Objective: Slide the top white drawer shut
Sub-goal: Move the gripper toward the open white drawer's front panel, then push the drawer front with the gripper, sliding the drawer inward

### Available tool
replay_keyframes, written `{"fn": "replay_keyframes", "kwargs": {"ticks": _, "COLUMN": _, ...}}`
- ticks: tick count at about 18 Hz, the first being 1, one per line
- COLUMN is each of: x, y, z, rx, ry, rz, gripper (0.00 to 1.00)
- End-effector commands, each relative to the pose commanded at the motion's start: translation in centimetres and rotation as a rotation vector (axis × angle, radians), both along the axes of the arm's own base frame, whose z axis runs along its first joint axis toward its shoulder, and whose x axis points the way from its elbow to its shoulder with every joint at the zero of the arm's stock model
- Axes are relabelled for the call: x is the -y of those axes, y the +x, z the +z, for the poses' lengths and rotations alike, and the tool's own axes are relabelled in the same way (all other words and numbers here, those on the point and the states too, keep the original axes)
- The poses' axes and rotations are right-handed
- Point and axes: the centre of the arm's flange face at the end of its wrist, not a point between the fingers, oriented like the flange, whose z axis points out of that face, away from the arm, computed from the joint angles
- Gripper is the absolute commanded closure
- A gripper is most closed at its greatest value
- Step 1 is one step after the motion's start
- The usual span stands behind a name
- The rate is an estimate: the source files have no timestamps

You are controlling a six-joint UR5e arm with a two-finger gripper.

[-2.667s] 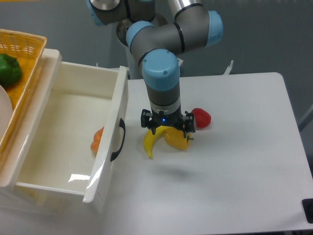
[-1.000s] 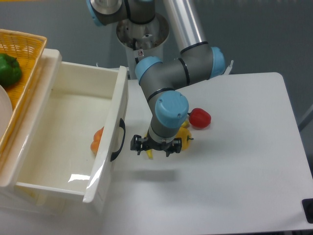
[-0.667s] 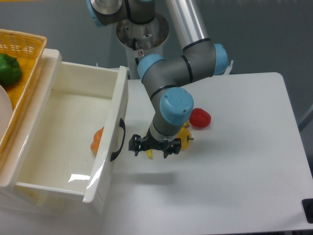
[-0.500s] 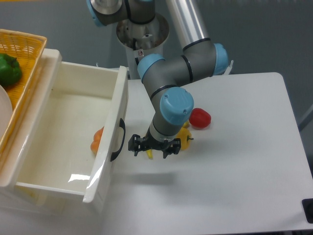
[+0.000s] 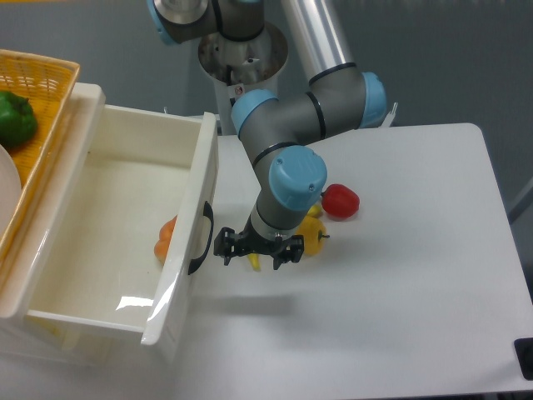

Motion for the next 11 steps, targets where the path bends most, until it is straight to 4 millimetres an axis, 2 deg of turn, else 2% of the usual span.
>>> {"fn": "replay_keyframes", "kwargs": {"ticks": 11, "x": -0.31, "y": 0.82, "z": 0.85, "rx": -0.008, "ry": 0.012, "rz": -0.018, "gripper": 0.0}}
